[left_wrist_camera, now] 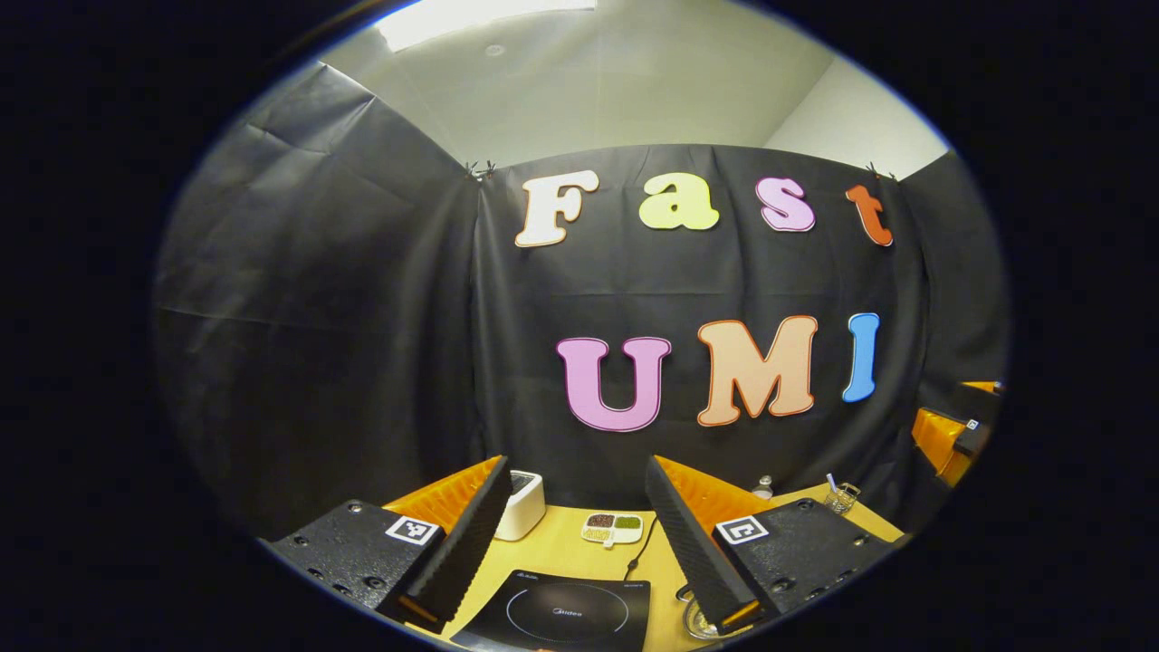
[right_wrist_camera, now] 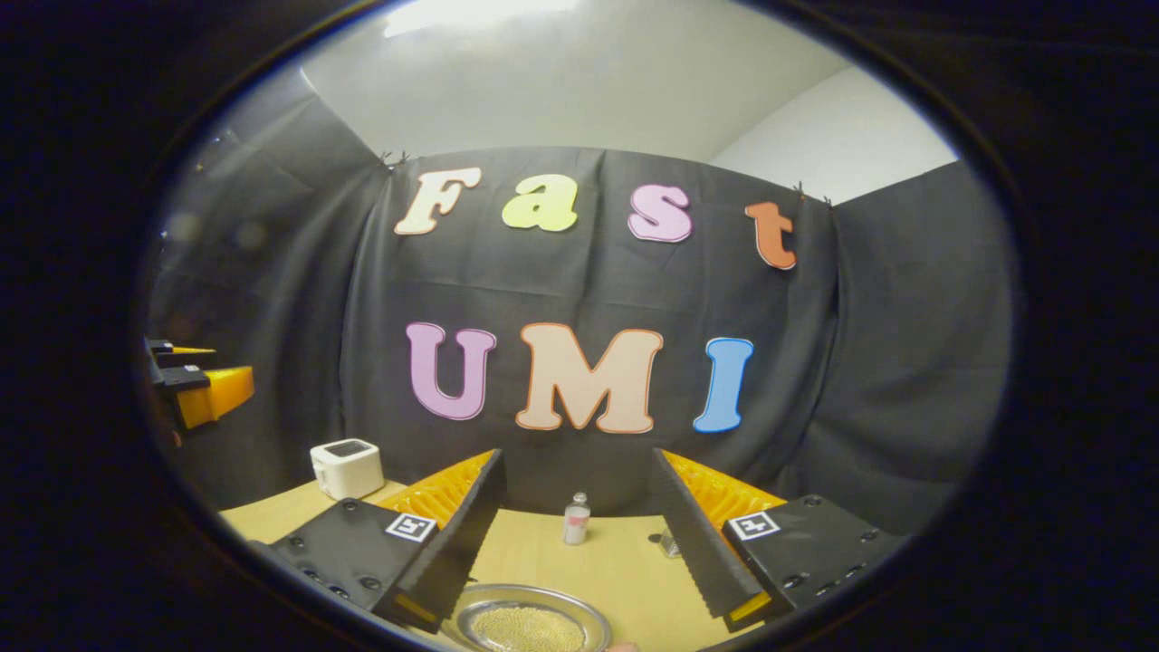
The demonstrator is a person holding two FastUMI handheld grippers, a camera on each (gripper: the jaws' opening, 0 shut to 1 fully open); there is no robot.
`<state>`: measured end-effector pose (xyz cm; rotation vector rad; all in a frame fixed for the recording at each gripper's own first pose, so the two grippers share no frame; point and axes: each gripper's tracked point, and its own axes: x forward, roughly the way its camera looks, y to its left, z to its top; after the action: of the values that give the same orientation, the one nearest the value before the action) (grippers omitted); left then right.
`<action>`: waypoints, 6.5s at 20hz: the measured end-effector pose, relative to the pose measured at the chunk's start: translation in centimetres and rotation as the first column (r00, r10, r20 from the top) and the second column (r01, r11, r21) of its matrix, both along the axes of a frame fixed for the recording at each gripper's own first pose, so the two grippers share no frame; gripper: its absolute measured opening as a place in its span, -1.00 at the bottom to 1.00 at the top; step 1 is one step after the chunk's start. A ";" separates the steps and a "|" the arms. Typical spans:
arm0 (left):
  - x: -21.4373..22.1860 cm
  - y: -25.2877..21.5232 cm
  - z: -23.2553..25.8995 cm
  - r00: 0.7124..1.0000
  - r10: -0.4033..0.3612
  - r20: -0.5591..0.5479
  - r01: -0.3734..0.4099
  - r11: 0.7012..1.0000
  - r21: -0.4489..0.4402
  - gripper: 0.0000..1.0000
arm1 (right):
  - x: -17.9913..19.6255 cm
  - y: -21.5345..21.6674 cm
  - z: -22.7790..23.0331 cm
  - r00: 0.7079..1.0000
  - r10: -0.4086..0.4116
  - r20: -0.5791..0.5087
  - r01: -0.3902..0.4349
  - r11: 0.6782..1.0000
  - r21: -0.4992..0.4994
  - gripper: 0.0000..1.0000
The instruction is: First push the handle of the pot to place it horizontally, then grasp the pot with both hands and set it on the induction cooktop.
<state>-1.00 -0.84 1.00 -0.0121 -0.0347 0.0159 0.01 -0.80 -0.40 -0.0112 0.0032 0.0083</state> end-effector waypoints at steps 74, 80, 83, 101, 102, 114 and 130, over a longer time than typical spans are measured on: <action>-0.2 4.8 -3.4 0.984 0.161 -0.074 -0.155 0.984 0.085 0.91 | -7.2 -8.1 -45.0 0.532 -0.028 -0.847 -0.081 0.993 -0.083 -0.84; -0.2 4.5 -3.3 0.982 0.174 -0.073 -0.167 0.982 0.092 0.91 | -5.2 -8.8 -45.5 0.537 -0.032 -0.843 -0.088 0.992 -0.094 -0.84; 0.0 4.2 -3.6 0.982 0.173 -0.078 -0.166 0.982 0.088 0.92 | -4.9 -8.8 -45.6 0.539 -0.031 -0.842 -0.079 0.993 -0.087 -0.85; 2.1 -1.0 -7.3 0.985 0.032 -0.167 -0.021 0.997 0.069 0.89 | -3.9 -10.0 -38.8 0.687 -0.015 -0.726 -0.008 1.000 -0.028 -0.55; 2.3 -1.7 -8.1 0.982 0.012 -0.189 0.000 0.998 0.063 0.89 | -3.4 -10.3 -38.5 0.703 -0.019 -0.710 -0.002 1.000 -0.029 -0.48; 2.1 -10.1 -22.3 0.816 -0.186 -0.547 0.196 0.980 -0.042 0.90 | -0.9 -10.1 -36.2 0.750 0.005 -0.662 -0.019 1.000 -0.014 0.45; -0.2 -15.0 -40.0 0.429 -0.245 -0.870 0.218 0.962 -0.163 0.96 | 1.3 -11.7 -38.8 0.709 -0.016 -0.705 0.004 1.000 -0.019 0.83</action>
<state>-1.22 -15.79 -39.03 -0.0342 1.0573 -0.2668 1.33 -12.46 -39.16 -0.0240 0.7865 0.0012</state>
